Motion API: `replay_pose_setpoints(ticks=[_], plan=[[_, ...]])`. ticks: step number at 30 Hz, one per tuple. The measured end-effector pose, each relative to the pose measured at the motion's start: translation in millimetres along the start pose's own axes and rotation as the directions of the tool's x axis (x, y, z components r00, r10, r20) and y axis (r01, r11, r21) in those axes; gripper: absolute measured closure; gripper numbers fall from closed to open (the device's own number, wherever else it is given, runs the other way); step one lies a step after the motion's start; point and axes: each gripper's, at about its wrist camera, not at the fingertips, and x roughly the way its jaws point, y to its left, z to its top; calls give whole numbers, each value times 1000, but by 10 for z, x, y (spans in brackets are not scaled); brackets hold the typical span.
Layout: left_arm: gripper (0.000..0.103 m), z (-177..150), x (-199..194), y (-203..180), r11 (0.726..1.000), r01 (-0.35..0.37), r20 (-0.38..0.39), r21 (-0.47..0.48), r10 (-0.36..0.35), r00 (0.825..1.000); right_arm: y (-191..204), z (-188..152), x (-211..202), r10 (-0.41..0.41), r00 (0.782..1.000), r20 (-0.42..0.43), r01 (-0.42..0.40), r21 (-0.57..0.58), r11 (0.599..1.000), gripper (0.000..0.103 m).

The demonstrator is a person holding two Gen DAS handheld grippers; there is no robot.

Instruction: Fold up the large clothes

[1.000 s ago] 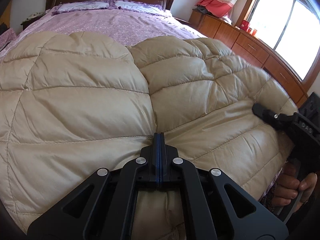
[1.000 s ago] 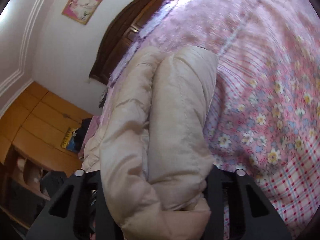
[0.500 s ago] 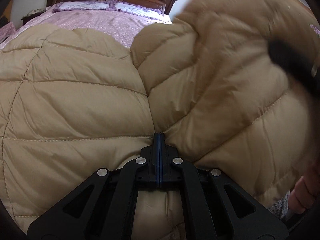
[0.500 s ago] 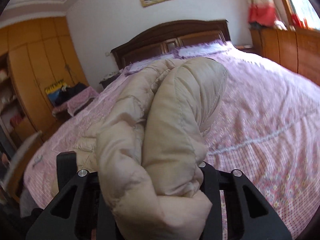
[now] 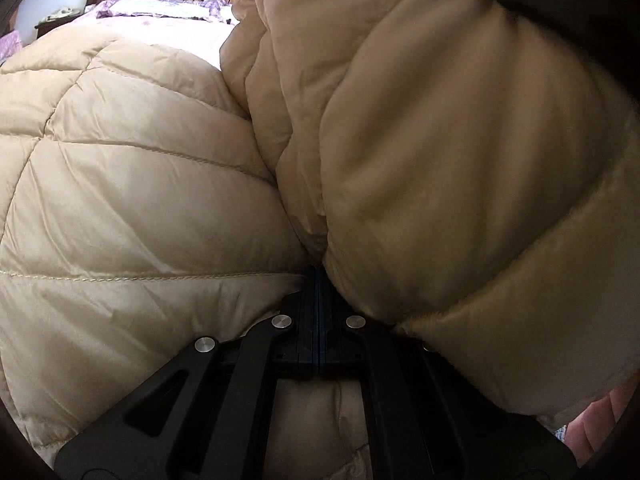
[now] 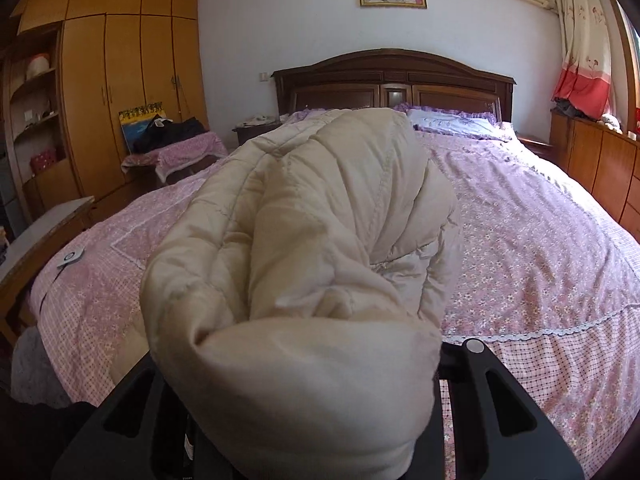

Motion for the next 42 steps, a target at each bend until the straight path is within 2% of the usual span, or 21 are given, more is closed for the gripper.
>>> replay_pose_setpoints(ticks=[3, 4, 5, 7, 9, 10, 12, 13, 15, 16, 17, 18, 19, 20, 24, 27, 32, 35, 39, 42], plan=[[102, 45, -116, 22, 1000, -11, -26, 0, 11, 1000, 33, 10, -14, -4, 1000, 14, 4, -2, 1000, 71], [102, 106, -191, 22, 999, -48, -40, 23, 49, 998, 22, 21, -30, -1, 1000, 17, 1, 4, 1000, 70], [102, 180, -294, 30, 994, -98, -31, 57, 100, 994, 3, 21, -47, 4, 1000, 18, -4, 11, 1000, 70], [102, 275, -507, 69, 984, -157, 10, 88, 157, 988, -42, 34, -86, 10, 1000, 30, -11, 35, 999, 70], [102, 388, -814, 221, 975, -211, 55, 76, 207, 977, -83, 27, -98, 15, 999, 33, -16, 55, 998, 70], [102, 427, -943, 314, 969, -238, 73, 71, 233, 970, -106, 35, -97, 15, 999, 33, -17, 65, 998, 70], [102, 472, -1122, 527, 944, -324, 96, 64, 317, 944, -141, 39, -98, 14, 999, 33, -16, 80, 997, 70], [102, 484, -1197, 686, 931, -363, 95, 44, 357, 929, -143, 46, -103, 10, 999, 33, -13, 83, 996, 70], [102, 512, -1308, 1011, 915, -402, 88, -32, 403, 911, -132, 60, -109, -3, 999, 34, 0, 79, 997, 70], [102, 510, -1368, 1201, 914, -396, 87, -85, 403, 911, -109, 64, -109, -16, 999, 33, 13, 72, 997, 70], [102, 480, -1415, 1368, 921, -365, 87, -139, 378, 922, -81, 71, -109, -32, 999, 32, 30, 63, 998, 70], [102, 454, -1440, 1474, 932, -315, 91, -181, 335, 938, -42, 82, -111, -53, 998, 31, 52, 50, 997, 70], [102, 417, -1459, 1610, 944, -227, 99, -241, 257, 961, -18, 90, -112, -67, 997, 32, 66, 43, 997, 70], [102, 382, -1458, 1718, 945, -157, 109, -288, 195, 975, 15, 102, -115, -80, 996, 34, 79, 39, 996, 70], [103, 249, -1383, 1832, 927, -51, 139, -372, 109, 984, 140, 150, -93, -111, 993, 37, 109, 41, 993, 70], [102, 116, -1289, 1778, 917, -56, 153, -395, 126, 980, 294, 176, -35, -133, 990, 44, 132, 24, 991, 70], [102, -129, -1167, 1791, 877, 45, 185, -479, 50, 982, 589, 131, 93, -121, 991, 51, 121, 1, 993, 70], [102, -195, -1174, 1798, 867, 79, 210, -492, 31, 977, 797, 78, 184, -132, 990, 55, 135, -41, 990, 70], [103, -287, -1161, 1717, 875, 46, 220, -481, 70, 973, 1088, -18, 288, -150, 986, 67, 157, -127, 979, 70], [103, -244, -1105, 1519, 913, -49, 207, -406, 144, 968, 1274, -123, 343, -181, 980, 85, 194, -185, 963, 70]])
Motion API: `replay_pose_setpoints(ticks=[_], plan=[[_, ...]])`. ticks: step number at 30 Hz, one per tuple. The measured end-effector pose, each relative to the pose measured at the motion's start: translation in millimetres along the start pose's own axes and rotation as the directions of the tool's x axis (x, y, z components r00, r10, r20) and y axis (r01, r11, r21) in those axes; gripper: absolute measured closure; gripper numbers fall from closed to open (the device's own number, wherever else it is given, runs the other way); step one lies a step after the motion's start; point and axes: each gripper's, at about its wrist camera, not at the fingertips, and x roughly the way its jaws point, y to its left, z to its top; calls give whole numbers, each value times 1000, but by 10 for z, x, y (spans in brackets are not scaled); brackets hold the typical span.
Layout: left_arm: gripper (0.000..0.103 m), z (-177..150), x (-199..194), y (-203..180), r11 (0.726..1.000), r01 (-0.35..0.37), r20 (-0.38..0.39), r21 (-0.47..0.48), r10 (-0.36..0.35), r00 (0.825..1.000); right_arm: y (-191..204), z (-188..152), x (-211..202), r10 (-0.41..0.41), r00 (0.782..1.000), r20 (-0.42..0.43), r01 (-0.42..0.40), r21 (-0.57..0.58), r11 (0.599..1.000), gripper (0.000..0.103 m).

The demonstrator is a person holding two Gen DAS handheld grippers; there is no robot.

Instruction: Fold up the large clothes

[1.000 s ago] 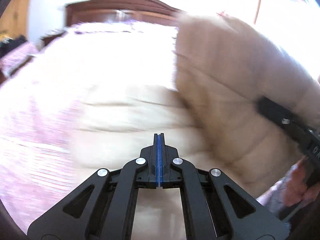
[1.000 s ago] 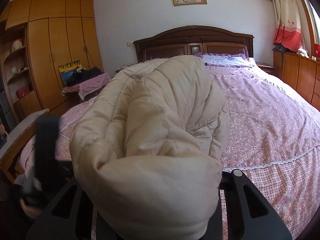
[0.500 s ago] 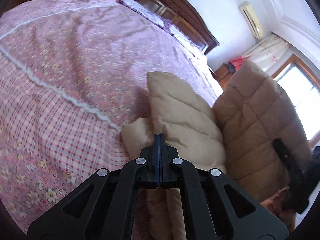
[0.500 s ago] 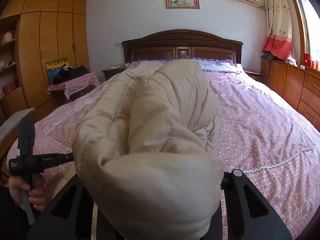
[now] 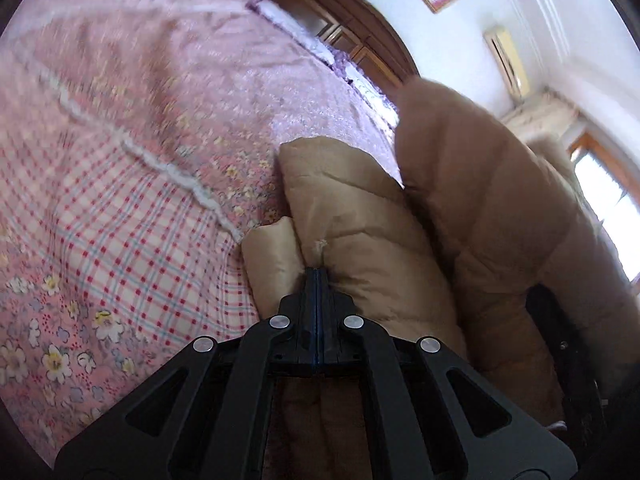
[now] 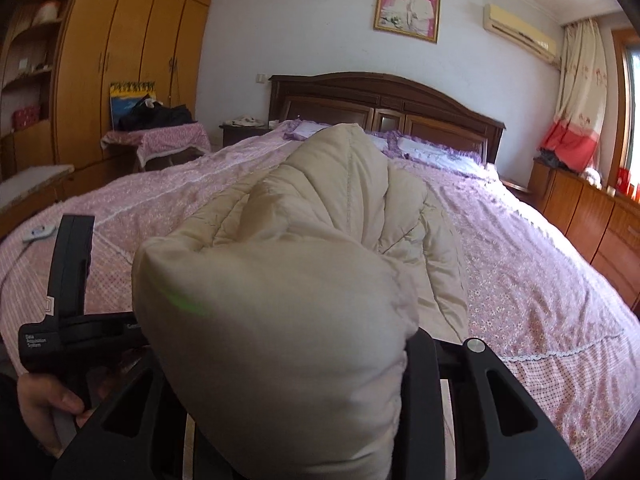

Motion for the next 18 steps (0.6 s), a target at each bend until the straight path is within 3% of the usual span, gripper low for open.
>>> replay_pose_setpoints(ticks=[2, 8, 14, 18], plan=[[103, 17, 7, -29, 1000, 6, 0, 8, -6, 1000, 143, -51, 17, -19, 1000, 6, 20, -50, 999, 70], [103, 5, 44, 128, 989, 121, -23, -84, -124, 992, 468, -294, 68, -78, 995, 62, 89, -201, 975, 70], [103, 22, 50, 165, 993, 97, -34, -72, -99, 994, 673, -528, 175, -136, 983, 121, 167, -301, 939, 70], [103, 134, 15, 234, 993, 73, -43, -93, -77, 996, 653, -537, 256, -126, 987, 102, 152, -306, 940, 65]])
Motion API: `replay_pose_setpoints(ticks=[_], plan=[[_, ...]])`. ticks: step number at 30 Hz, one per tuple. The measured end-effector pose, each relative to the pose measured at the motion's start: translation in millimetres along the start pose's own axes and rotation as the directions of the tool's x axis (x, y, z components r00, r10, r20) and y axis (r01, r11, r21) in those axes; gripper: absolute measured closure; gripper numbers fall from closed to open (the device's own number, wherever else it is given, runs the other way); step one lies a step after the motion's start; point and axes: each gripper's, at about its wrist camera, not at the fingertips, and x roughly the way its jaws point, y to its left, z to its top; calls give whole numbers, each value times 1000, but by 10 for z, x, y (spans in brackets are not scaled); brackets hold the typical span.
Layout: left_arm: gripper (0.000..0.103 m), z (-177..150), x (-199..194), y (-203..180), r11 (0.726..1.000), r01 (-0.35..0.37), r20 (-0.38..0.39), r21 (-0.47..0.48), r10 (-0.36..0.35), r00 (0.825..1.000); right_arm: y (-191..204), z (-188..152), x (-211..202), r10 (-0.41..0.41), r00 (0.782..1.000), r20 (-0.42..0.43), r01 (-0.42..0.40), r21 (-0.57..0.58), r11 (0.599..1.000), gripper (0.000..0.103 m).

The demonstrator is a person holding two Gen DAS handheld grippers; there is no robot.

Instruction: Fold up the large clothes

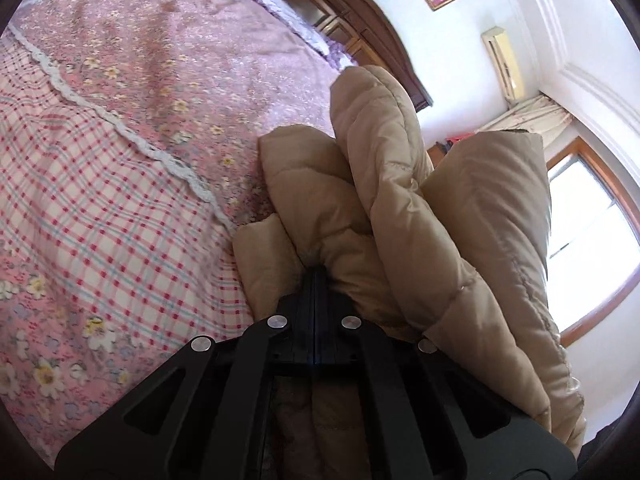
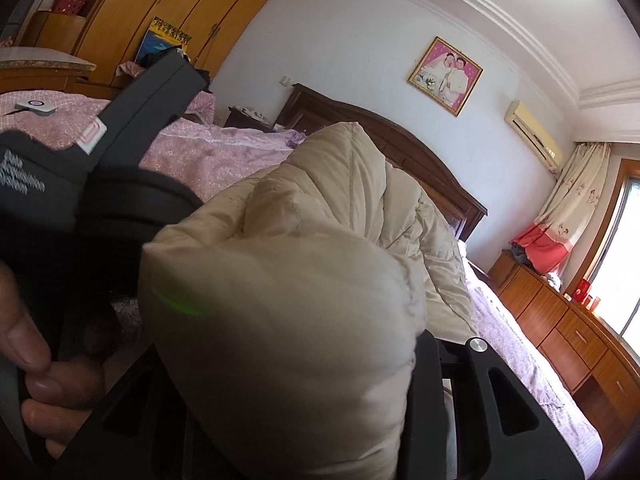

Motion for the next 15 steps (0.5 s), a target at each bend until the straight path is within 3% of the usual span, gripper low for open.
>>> replay_pose_setpoints(ticks=[2, 3, 4, 5, 6, 8, 11, 13, 14, 15], plan=[[101, 81, -97, -7, 998, -67, 27, 12, 67, 997, -18, 51, 22, 65, 998, -19, -65, -3, 998, 55], [101, 112, -206, -31, 995, -97, 68, 26, 95, 993, -75, 94, 22, 161, 986, -28, -161, 14, 987, 33], [97, 134, -322, -51, 992, -116, 119, 44, 110, 987, -143, 121, 9, 203, 979, -33, -202, 33, 979, 28], [93, 158, -421, -86, 989, -132, 156, 60, 121, 980, -240, 152, -5, 271, 962, -31, -269, 65, 961, 24], [92, 195, -606, -151, 983, -160, 224, 90, 136, 965, -392, 192, -35, 382, 924, -16, -378, 116, 919, 14], [92, 273, -824, -221, 980, -167, 283, 110, 130, 950, -623, 249, -129, 497, 868, 30, -494, 163, 854, 13], [94, 424, -1023, -340, 991, -118, 240, 56, 102, 965, -969, 321, -343, 621, 772, 137, -636, 201, 745, 13], [94, 408, -1153, -620, 984, -131, 266, 121, 95, 959, -1328, 327, -495, 645, 721, 253, -693, 266, 670, 13], [93, 374, -1185, -738, 975, -157, 279, 158, 109, 954, -1473, 322, -518, 632, 721, 285, -693, 301, 655, 13], [93, 313, -1214, -949, 960, -178, 281, 217, 114, 953, -1623, 314, -516, 602, 739, 301, -673, 341, 656, 18]])
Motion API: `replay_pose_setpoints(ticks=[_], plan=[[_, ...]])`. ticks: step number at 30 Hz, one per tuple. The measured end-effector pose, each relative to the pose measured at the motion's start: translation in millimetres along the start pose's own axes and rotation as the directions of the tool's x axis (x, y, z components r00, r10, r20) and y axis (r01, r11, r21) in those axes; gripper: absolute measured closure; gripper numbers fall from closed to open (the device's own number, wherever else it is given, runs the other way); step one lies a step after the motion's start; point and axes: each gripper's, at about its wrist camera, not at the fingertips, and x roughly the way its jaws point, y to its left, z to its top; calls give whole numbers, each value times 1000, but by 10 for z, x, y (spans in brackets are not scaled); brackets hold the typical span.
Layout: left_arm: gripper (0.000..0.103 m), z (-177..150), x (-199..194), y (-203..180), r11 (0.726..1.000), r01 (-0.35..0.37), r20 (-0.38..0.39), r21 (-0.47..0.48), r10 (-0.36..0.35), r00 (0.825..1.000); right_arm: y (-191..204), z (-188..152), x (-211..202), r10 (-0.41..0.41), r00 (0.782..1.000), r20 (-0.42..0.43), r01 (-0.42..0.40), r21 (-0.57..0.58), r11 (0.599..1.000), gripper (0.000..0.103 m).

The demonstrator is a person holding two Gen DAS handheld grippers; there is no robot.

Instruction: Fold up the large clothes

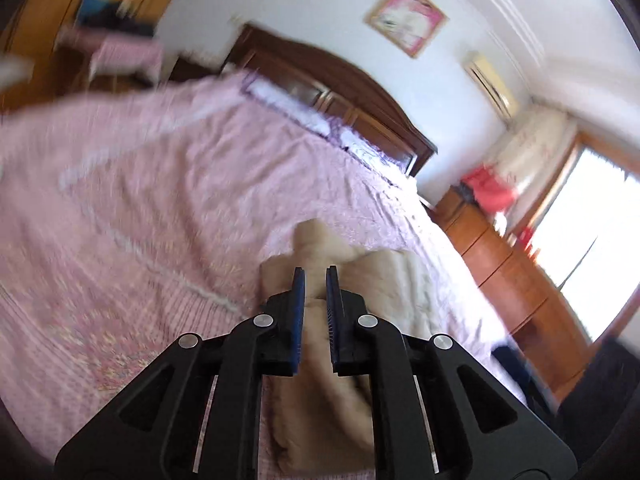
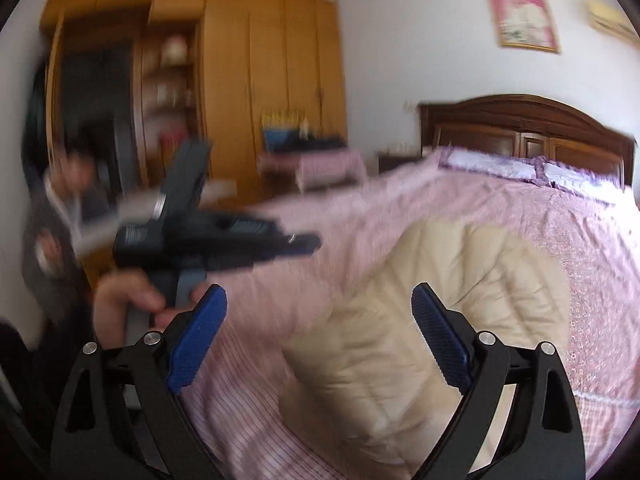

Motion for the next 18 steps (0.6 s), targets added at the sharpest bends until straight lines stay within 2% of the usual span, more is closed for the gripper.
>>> replay_pose_setpoints(ticks=[1, 2, 4, 6, 7, 9, 10, 13, 14, 16, 18], plan=[[93, 2, -7, -110, 1000, 9, -7, 27, -9, 1000, -73, 37, -55, -46, 999, 18, 46, 15, 999, 27], [93, -18, -14, -284, 997, 22, -25, 69, -20, 999, -160, 71, -106, -100, 994, 33, 99, 23, 995, 30], [90, -60, 38, -527, 988, 26, -48, 152, -19, 999, -344, 97, -169, -236, 971, 44, 234, 52, 971, 44], [89, -111, 102, -712, 974, 23, -63, 224, -9, 998, -537, 93, -183, -333, 943, 15, 330, 109, 938, 48], [85, -149, 119, -793, 970, 21, -78, 243, -2, 997, -693, 79, -160, -380, 925, -14, 378, 154, 913, 48], [84, -276, 203, -844, 963, 14, -138, 269, 24, 990, -959, 54, -146, -437, 897, -65, 439, 229, 869, 48], [84, -344, 253, -829, 960, 3, -164, 280, 44, 986, -1136, 32, -117, -448, 888, -100, 457, 281, 844, 48], [85, -603, 262, -762, 944, -43, -202, 326, 114, 973, -1617, -89, 57, -363, 911, -194, 412, 402, 818, 48], [86, -701, 249, -706, 941, -68, -222, 331, 148, 964, -1733, -122, 127, -343, 913, -222, 408, 424, 809, 48], [87, -832, 237, -574, 947, -101, -260, 305, 185, 948, -1851, -121, 205, -320, 916, -244, 398, 443, 803, 48], [87, -914, 228, -469, 949, -124, -273, 288, 206, 940, -1964, -134, 355, -275, 924, -266, 373, 463, 804, 48]])
